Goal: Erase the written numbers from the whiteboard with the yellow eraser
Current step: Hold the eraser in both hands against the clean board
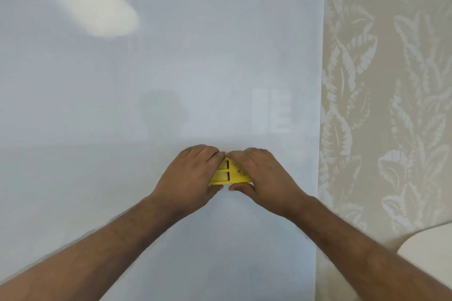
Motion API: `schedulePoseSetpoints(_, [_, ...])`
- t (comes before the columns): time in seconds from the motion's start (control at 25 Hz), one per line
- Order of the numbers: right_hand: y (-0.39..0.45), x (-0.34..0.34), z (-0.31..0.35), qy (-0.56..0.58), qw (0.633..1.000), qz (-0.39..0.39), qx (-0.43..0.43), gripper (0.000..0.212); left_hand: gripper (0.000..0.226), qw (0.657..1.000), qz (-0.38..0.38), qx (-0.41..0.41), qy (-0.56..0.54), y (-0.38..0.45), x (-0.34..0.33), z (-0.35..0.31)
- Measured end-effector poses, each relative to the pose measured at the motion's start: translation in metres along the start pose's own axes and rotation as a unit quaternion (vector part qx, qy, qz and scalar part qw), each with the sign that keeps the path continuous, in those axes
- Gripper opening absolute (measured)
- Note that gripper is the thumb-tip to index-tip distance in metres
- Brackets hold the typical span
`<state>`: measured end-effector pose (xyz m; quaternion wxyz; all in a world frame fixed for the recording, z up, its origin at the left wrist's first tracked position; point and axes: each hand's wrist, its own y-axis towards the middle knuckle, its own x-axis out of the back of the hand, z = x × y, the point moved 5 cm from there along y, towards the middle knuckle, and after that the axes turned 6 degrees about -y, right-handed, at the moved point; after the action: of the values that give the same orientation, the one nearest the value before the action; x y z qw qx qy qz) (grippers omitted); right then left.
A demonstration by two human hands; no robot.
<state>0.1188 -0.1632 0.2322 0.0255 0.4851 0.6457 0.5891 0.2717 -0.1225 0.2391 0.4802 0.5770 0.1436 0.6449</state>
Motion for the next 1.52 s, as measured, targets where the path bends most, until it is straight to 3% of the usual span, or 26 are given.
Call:
schedulePoseSetpoints(0.16, [-0.025, 0.022, -0.027, -0.035, 0.998, 0.028, -0.053, 0.068, 0.059, 0.997, -0.003, 0.013, -0.073, 0.02, -0.012, -0.02])
schedulePoseSetpoints(0.32, [-0.075, 0.053, -0.061, -0.078, 0.988, 0.058, -0.118, 0.062, 0.062, 0.987, 0.003, -0.007, -0.159, 0.044, -0.041, -0.056])
schedulePoseSetpoints(0.6, [-0.181, 0.121, -0.1, -0.11, 0.948, 0.136, -0.265, 0.066, 0.064, 0.946, 0.057, -0.061, -0.314, 0.086, -0.104, -0.171])
schedulePoseSetpoints(0.8, [-0.271, 0.169, -0.1, -0.128, 0.893, 0.183, -0.39, 0.066, 0.064, 0.897, 0.147, -0.127, -0.397, 0.093, -0.145, -0.269])
schedulePoseSetpoints(0.96, [-0.346, 0.187, -0.083, -0.128, 0.827, 0.249, -0.487, 0.071, 0.06, 0.844, 0.248, -0.18, -0.441, 0.072, -0.177, -0.343])
schedulePoseSetpoints(1.2, [-0.435, 0.192, -0.041, -0.096, 0.735, 0.341, -0.579, 0.075, 0.055, 0.77, 0.373, -0.273, -0.439, 0.019, -0.214, -0.426])
schedulePoseSetpoints(1.4, [-0.463, 0.185, -0.021, -0.082, 0.711, 0.357, -0.6, 0.063, 0.051, 0.721, 0.419, -0.281, -0.474, -0.007, -0.23, -0.451])
schedulePoseSetpoints(1.52, [-0.466, 0.182, -0.025, -0.065, 0.711, 0.356, -0.603, 0.06, 0.074, 0.723, 0.43, -0.27, -0.468, -0.012, -0.238, -0.452])
